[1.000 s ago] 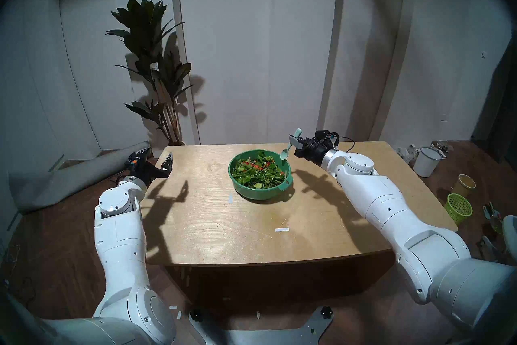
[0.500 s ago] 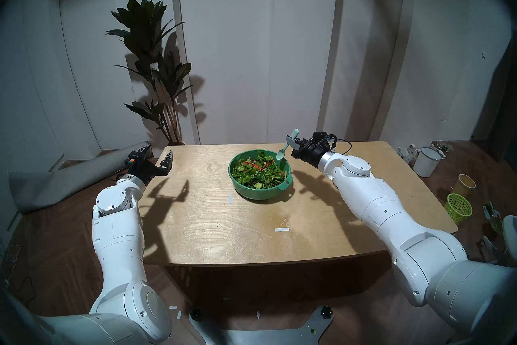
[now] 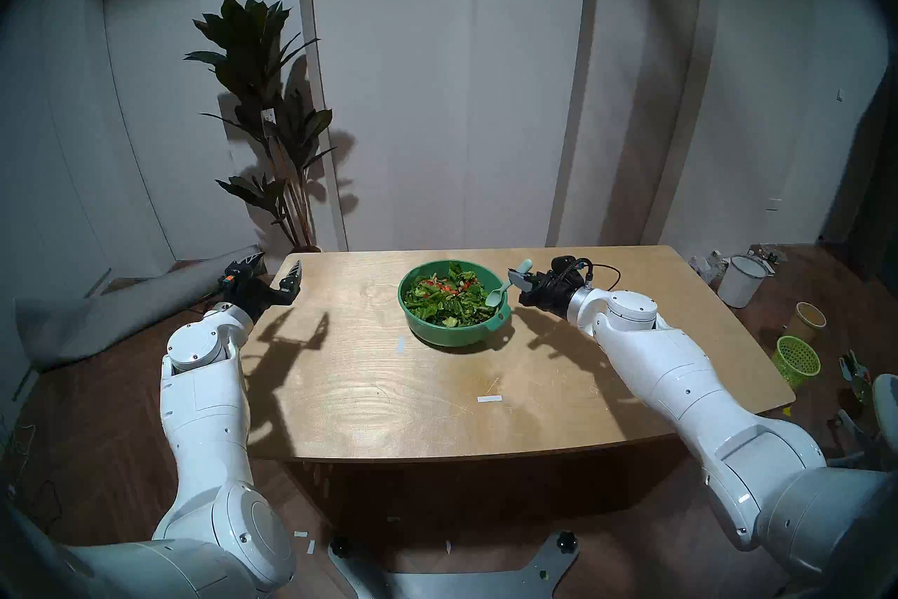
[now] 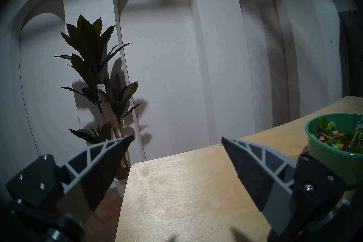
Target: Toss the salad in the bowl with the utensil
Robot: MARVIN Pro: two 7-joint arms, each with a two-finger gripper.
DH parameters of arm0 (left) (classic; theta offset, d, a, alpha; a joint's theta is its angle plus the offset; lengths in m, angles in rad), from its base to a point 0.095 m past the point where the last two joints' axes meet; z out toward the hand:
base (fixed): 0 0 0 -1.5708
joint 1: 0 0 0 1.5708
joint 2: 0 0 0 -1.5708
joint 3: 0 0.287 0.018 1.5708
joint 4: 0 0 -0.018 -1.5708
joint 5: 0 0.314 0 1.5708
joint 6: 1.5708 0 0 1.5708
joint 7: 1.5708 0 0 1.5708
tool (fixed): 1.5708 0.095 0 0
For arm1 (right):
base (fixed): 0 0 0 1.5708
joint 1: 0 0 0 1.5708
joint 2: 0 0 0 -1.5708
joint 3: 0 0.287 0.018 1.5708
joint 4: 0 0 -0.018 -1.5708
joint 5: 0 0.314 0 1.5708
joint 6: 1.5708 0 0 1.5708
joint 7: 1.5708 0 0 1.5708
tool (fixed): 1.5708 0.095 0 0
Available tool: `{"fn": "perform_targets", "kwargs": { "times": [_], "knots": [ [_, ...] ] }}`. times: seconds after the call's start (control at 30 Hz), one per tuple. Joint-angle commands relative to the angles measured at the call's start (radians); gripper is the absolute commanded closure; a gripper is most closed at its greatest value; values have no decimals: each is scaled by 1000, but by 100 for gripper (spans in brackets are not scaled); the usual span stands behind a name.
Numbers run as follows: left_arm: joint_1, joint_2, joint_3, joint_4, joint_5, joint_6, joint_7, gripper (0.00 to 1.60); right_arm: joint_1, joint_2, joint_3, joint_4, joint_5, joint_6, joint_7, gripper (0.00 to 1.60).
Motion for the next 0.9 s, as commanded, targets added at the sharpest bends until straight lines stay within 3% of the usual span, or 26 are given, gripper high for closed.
{"fn": "perform_targets", "kwargs": {
  "times": [0.0,0.4,0.87],
  "knots": [
    [-33,7,2,-10,-4,1,6,0,3,-5,17,1,12,-18,-3,160],
    [-33,8,5,-9,-6,1,7,0,5,-79,27,34,40,-31,-36,160],
    [-31,11,9,-8,-10,1,10,0,-110,-152,132,-36,209,31,-120,160]
  ]
}}
